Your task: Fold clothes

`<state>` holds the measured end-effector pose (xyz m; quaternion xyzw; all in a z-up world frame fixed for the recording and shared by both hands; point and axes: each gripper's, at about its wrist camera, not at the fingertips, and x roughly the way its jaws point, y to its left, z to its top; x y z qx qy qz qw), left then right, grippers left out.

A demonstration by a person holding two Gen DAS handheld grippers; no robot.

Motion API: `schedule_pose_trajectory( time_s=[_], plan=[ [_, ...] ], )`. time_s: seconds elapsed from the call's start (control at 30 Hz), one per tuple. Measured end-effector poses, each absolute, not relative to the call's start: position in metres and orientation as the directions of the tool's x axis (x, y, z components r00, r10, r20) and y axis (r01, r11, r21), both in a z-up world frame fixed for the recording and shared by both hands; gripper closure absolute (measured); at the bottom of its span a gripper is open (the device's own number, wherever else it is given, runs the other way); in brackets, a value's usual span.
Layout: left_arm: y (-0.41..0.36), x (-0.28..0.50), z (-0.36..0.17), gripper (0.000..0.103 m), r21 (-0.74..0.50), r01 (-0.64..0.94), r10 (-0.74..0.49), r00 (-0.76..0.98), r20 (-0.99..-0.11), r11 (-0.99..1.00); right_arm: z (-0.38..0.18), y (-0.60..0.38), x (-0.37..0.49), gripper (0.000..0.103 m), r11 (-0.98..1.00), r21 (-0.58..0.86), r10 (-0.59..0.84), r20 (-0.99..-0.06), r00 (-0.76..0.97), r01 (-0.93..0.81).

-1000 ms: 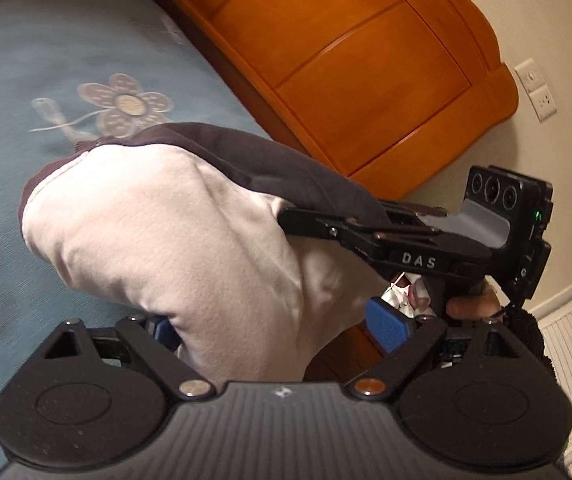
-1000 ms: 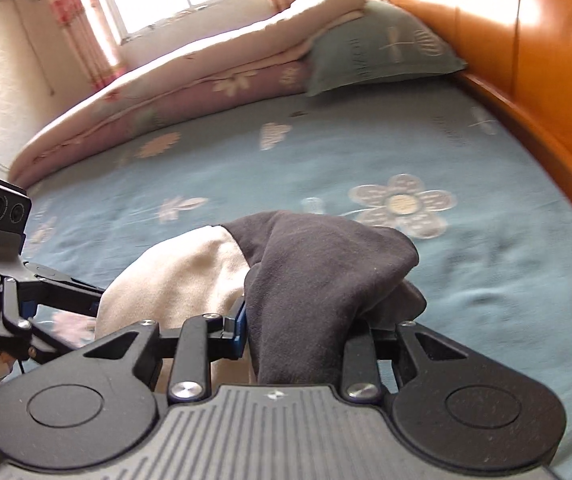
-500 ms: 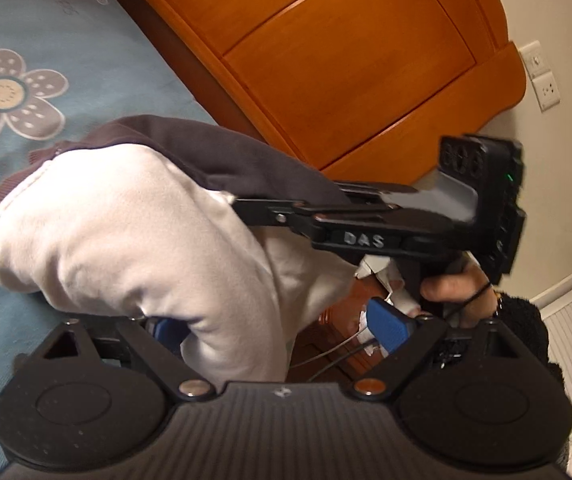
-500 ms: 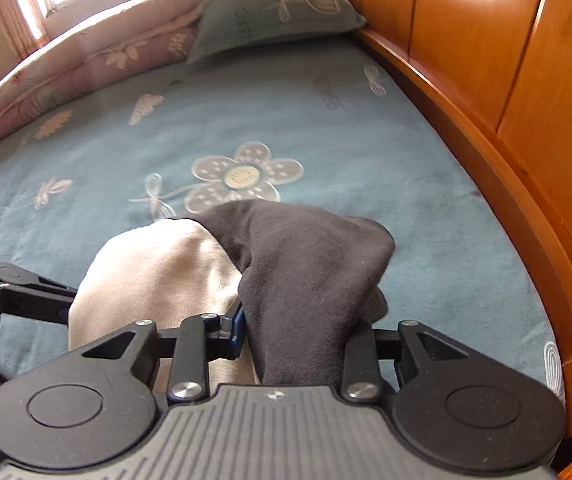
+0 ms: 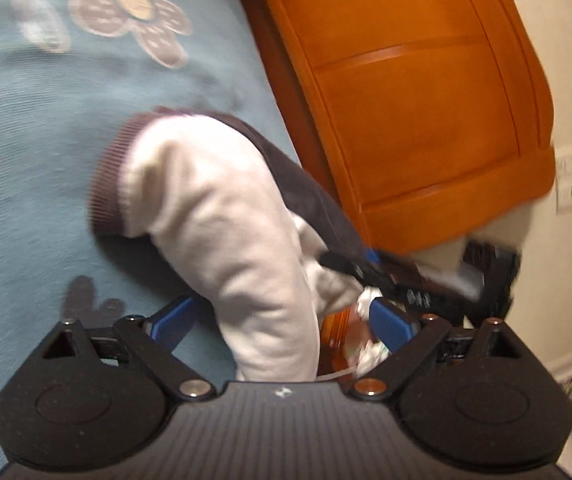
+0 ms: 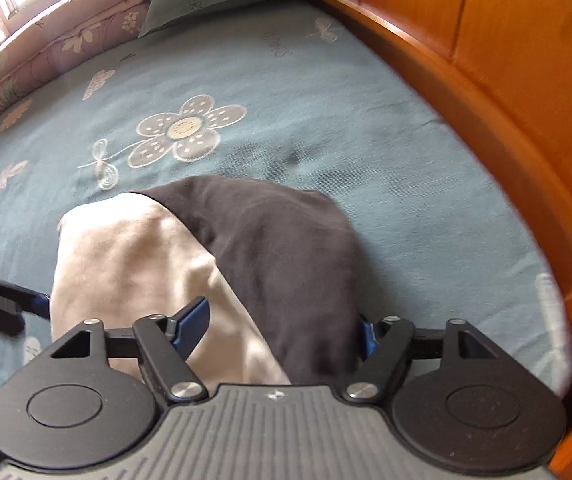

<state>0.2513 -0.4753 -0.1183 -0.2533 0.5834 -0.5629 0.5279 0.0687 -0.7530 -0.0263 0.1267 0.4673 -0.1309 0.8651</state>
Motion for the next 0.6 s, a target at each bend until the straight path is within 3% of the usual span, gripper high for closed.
schedule_pose_trajectory(
  time_s=[0.07, 0.17, 0.27, 0.43, 0.53, 0.6],
  plan=[
    [-0.471, 0.257, -0.129, 0.009, -0.949, 0.216, -0.909, -0.302, -0.287, 0.228, -0.012, -0.752, 0.05, 0.013, 0.92, 0.07, -0.168, -0.819, 0.548, 0.385],
    [-0.48, 0.258, -0.134, 0.009, -0.954, 0.197, -0.914, -0.294, -0.279, 0.227, 0.006, -0.75, 0.027, 0.011, 0.899, 0.135, -0.172, -0.766, 0.619, 0.417],
    [-0.495, 0.257, -0.141, 0.009, -0.956, 0.181, -0.914, -0.296, -0.278, 0.232, 0.004, -0.739, 0.021, 0.01, 0.894, 0.244, -0.079, -0.739, 0.669, 0.375],
    [-0.508, 0.265, -0.148, 0.008, -0.979, 0.044, -0.948, -0.244, -0.204, 0.199, -0.035, -0.709, 0.038, 0.01, 0.894, 0.354, 0.076, -0.725, 0.684, 0.276],
    [-0.511, 0.27, -0.131, 0.009, -0.967, 0.134, -0.956, -0.173, -0.237, 0.216, -0.066, -0.696, 0.05, 0.009, 0.88, 0.389, 0.138, -0.758, 0.637, 0.272],
    [-0.509, 0.267, -0.109, 0.009, -0.951, 0.243, -0.964, -0.133, -0.229, 0.192, -0.075, -0.682, 0.051, 0.0, 0.899, 0.364, 0.142, -0.767, 0.626, 0.242]
  ],
)
